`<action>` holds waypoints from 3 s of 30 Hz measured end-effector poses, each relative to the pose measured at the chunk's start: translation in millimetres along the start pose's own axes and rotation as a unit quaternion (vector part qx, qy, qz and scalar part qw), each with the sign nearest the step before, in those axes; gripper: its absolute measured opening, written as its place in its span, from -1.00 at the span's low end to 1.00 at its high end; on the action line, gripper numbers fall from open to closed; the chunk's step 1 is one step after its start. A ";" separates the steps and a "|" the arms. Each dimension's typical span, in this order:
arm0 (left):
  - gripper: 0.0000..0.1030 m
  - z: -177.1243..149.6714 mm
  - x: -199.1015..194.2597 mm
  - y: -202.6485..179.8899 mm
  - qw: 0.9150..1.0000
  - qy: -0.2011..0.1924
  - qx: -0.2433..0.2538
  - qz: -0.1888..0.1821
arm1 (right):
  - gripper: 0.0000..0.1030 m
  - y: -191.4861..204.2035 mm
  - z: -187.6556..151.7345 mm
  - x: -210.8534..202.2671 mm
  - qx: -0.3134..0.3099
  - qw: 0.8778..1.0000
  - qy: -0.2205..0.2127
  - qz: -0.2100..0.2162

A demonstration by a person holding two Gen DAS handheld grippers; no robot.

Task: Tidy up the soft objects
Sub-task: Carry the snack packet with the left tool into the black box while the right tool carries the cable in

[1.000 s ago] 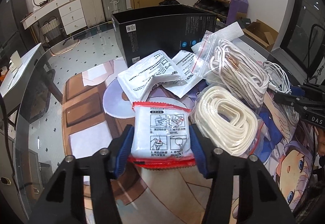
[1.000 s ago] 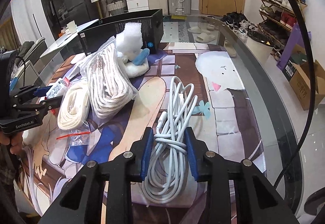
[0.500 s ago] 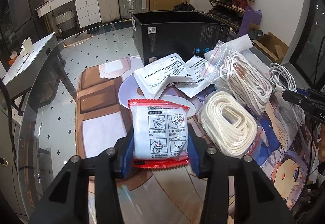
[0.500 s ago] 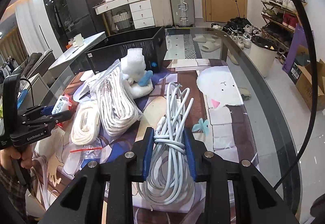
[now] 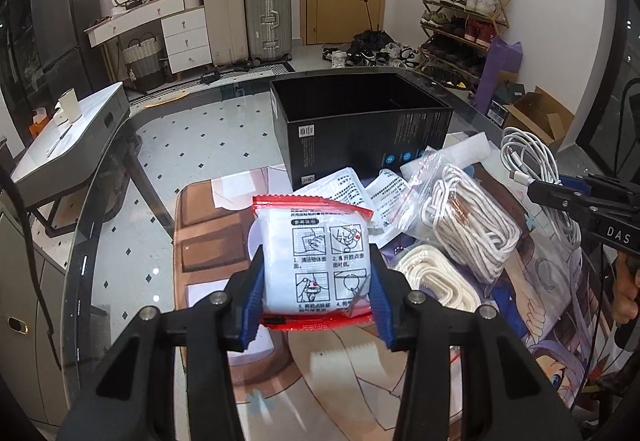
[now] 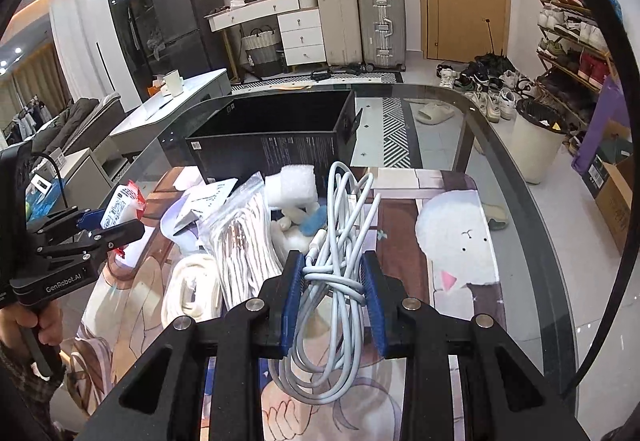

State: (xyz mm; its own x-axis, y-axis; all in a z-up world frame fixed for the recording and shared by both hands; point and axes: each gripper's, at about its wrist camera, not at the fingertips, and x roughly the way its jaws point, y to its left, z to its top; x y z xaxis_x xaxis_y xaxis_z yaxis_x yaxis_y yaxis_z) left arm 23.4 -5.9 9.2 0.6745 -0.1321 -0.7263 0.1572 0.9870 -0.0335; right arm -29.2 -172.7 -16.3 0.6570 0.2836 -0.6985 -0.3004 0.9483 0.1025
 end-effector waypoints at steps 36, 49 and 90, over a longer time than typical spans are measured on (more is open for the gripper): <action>-0.15 86.9 15.7 -1.0 0.999 -0.037 -0.008 0.013 | -0.43 4.2 105.8 7.3 -0.004 0.998 -0.052 0.033; -0.15 112.7 30.1 1.7 0.999 -0.036 -0.004 0.023 | -0.43 2.4 131.9 27.5 -0.009 0.998 -0.049 0.042; -0.15 142.0 119.6 -4.3 1.000 0.027 0.004 -0.011 | -0.43 -1.2 145.5 119.2 -0.020 0.997 0.023 0.075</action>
State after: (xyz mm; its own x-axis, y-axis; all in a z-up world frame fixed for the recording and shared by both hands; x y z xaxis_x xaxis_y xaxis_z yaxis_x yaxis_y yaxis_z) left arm 205.9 -38.9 19.9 0.6314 -0.1489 -0.7610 0.1780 0.9830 -0.0447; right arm 150.1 -119.3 3.3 0.5702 0.4144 -0.7093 -0.4215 0.8887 0.1804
